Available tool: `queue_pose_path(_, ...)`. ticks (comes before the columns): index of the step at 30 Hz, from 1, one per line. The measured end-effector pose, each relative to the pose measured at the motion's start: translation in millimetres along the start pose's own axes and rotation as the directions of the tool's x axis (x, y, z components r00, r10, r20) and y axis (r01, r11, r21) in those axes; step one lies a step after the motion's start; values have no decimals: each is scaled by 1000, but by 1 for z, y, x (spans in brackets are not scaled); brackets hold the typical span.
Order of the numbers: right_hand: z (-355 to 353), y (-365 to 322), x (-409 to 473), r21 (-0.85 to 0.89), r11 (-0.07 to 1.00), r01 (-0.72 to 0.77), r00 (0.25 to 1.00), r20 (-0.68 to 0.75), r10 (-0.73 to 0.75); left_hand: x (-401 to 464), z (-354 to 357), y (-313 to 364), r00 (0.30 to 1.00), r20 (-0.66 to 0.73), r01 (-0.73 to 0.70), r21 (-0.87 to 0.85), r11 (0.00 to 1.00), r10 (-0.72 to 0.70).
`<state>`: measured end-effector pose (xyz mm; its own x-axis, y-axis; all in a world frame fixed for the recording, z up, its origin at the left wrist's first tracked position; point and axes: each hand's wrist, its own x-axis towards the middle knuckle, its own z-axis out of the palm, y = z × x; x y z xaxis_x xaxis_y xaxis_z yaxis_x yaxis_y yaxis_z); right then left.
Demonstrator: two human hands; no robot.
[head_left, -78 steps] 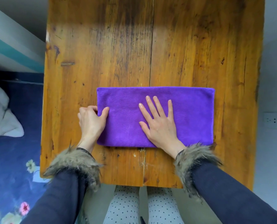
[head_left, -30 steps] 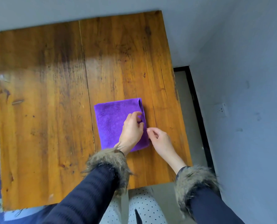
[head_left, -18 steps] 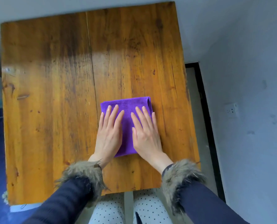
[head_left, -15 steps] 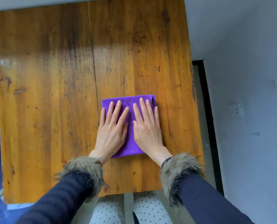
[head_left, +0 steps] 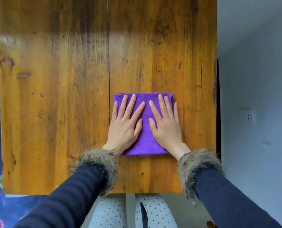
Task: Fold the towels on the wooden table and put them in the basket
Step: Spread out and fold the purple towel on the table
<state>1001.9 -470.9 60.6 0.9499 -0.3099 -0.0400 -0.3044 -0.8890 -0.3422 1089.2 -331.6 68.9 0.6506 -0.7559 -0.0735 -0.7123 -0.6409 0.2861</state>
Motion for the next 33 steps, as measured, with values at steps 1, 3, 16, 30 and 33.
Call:
queue_pose_path(1, -3, -2, -2, 29, 999, -26, 1000, -8, 26, -1, -4, 1, 1000, -5, 13, -44, 999, -13)
queue_pose_path(3, -10, -5, -10, 119, 987, -108, 992, -55, 115, -8, -12, 0, 995, -42, 85, -168, 982, -93)
queue_pose_path(16, -49, 0, 3, 371, 481, -794, 604, 400, 689, -33, -38, -9, 665, 281, 681, -609, 407, -692)
queue_pose_path(30, -76, -11, 5, 539, 289, -791, 611, 670, 422, -45, -50, -16, 612, 580, 729, -678, 100, -538)
queue_pose_path(33, -87, -28, 2, 547, 266, -794, 607, 743, 283, -74, -66, -20, 620, 623, 686, -725, -54, -477)
